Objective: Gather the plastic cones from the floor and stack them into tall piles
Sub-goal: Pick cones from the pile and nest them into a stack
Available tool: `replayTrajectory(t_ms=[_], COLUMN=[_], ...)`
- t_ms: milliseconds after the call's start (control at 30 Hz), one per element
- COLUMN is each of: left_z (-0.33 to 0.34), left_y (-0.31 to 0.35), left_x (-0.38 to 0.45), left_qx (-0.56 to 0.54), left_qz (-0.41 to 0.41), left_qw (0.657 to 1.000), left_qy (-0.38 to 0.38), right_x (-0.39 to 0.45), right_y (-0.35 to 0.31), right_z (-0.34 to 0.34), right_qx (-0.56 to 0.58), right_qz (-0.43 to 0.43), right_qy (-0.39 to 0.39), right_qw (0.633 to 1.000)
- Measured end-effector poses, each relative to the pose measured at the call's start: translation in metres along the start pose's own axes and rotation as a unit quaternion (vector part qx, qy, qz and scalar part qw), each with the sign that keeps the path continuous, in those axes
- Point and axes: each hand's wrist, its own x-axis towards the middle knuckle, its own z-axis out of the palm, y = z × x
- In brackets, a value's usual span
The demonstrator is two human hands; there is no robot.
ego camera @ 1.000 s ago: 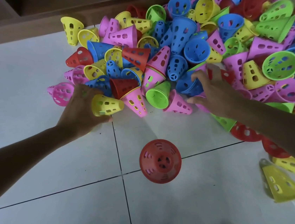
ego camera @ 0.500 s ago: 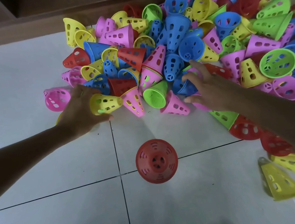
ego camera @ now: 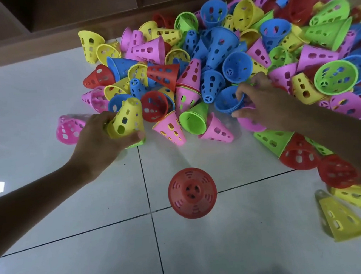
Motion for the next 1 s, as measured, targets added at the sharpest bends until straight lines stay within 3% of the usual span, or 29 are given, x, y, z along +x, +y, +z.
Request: replayTrajectory(t_ms=[233,467,600,733,900,1000], left_z=[-0.001,-0.012,-0.014,-0.017,-0.019,-0.017], left_y=[0.038,0.075,0.092,0.100,0.104,0.109], left_x=[-0.029,-0.052,-0.072,-0.091,-0.115,-0.130], left_qx=[-0.123,-0.250,-0.352,-0.401,-0.439,-0.464], left_qz=[-0.002,0.031,0.043,0.067,0.073,0.076], left_qw=[0.991,0.967,0.934,0.912,0.894,0.880], left_qy=[-0.044,-0.048,-0.052,-0.051,-0.062,-0.069], right_x=[-0.029,-0.057,-0.091,-0.127,-0.166,-0.187], right_y=[0.003,-0.022,-0.050,-0.074,-0.099,-0.112], right_z=[0.013,0.008,-0.014,-0.029,-0.044,-0.049], right_qx=[0.061,0.270,0.437,0.509,0.711,0.758], right_qz=[0.000,0.046,0.045,0.034,0.017,0.023], right_qy=[0.051,0.145,0.160,0.159,0.117,0.112], right_qw=[0.997,0.951,0.884,0.845,0.693,0.642])
